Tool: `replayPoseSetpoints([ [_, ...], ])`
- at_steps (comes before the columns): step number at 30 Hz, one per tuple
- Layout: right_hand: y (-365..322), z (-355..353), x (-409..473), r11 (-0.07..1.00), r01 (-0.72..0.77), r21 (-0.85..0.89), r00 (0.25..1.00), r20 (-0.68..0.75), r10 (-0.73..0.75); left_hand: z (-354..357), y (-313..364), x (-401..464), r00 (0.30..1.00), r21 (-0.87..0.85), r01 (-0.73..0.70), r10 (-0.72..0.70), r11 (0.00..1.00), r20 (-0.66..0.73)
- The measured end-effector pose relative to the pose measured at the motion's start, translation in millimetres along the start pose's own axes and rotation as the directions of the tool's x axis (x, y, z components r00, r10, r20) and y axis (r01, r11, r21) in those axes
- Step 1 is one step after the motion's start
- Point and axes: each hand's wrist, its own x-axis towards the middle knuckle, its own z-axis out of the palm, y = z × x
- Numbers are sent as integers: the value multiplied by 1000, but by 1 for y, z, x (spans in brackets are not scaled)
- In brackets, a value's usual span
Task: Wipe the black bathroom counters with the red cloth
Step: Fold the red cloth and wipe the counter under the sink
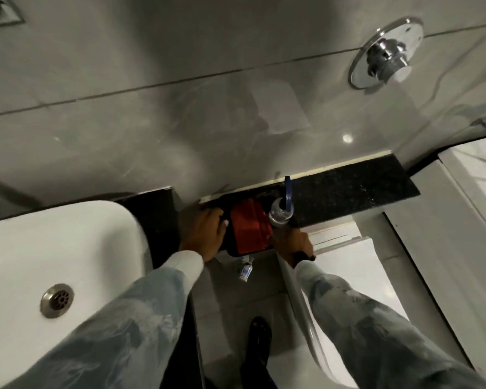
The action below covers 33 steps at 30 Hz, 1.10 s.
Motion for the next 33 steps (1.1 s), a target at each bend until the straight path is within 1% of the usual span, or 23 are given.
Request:
replayPoseSetpoints([
  [1, 0, 9, 8, 999, -17, 29, 1000, 0, 17, 18, 10, 15, 994, -145, 91, -81, 985, 75],
  [2, -1, 18, 15, 998, -24, 50, 1000, -9, 24, 36, 18, 30, 979, -254, 188, -160, 949, 129],
  [3, -3, 27, 23, 998, -18, 54, 1000, -21, 19, 52, 23, 44, 960, -306, 270, -230, 913, 162],
  [5, -8, 39, 34, 1000, -5, 21, 1000, -22, 5, 77, 27, 62, 925, -296, 374, -331, 879, 187],
  [9, -16, 55, 58, 998, -48, 45, 999, -9, 48, 112, 24, 88, 869, -276, 495, -466, 824, 168],
  [11, -18, 62, 65, 990, -71, 118, 997, 21, 69, 119, 20, 96, 841, -336, 540, -509, 772, 182],
  [14, -24, 65, 69, 961, -144, 238, 989, 61, 133, 119, 13, 101, 799, -493, 586, -557, 643, 224],
  [16, -28, 60, 67, 959, -154, 238, 987, 81, 138, 111, 12, 96, 779, -594, 600, -559, 535, 283],
  [18, -31, 54, 58, 954, -141, 265, 988, 101, 117, 97, 13, 83, 772, -681, 591, -547, 432, 324],
  [21, -34, 46, 35, 887, -138, 441, 982, 174, 67, 75, 14, 57, 782, -755, 563, -513, 337, 354],
  [23, -37, 36, 10, 815, -148, 560, 978, 208, 35, 56, 16, 34, 787, -783, 554, -484, 283, 382],
  [25, -42, 24, -16, 758, -145, 636, 971, 237, -13, 38, 18, 12, 806, -798, 538, -444, 271, 392],
  [26, -42, 17, -40, 747, -146, 649, 963, 267, -44, 26, 18, -9, 820, -807, 525, -412, 269, 396],
  [27, -44, 9, -54, 760, -149, 633, 949, 308, -71, 17, 19, -21, 829, -820, 520, -375, 241, 415],
  [29, -39, -2, -94, 821, -133, 555, 929, 358, -91, -2, 21, -62, 834, -837, 531, -256, 135, 488],
  [31, -29, -6, -131, 838, -133, 529, 914, 393, -103, -14, 20, -105, 831, -832, 553, -101, 34, 548],
  [32, -23, -6, -150, 842, -143, 519, 905, 414, -101, -18, 17, -126, 833, -833, 552, -33, 12, 552],
  [33, -16, -3, -167, 850, -155, 504, 893, 440, -98, -19, 14, -146, 833, -833, 553, 2, 22, 553],
])
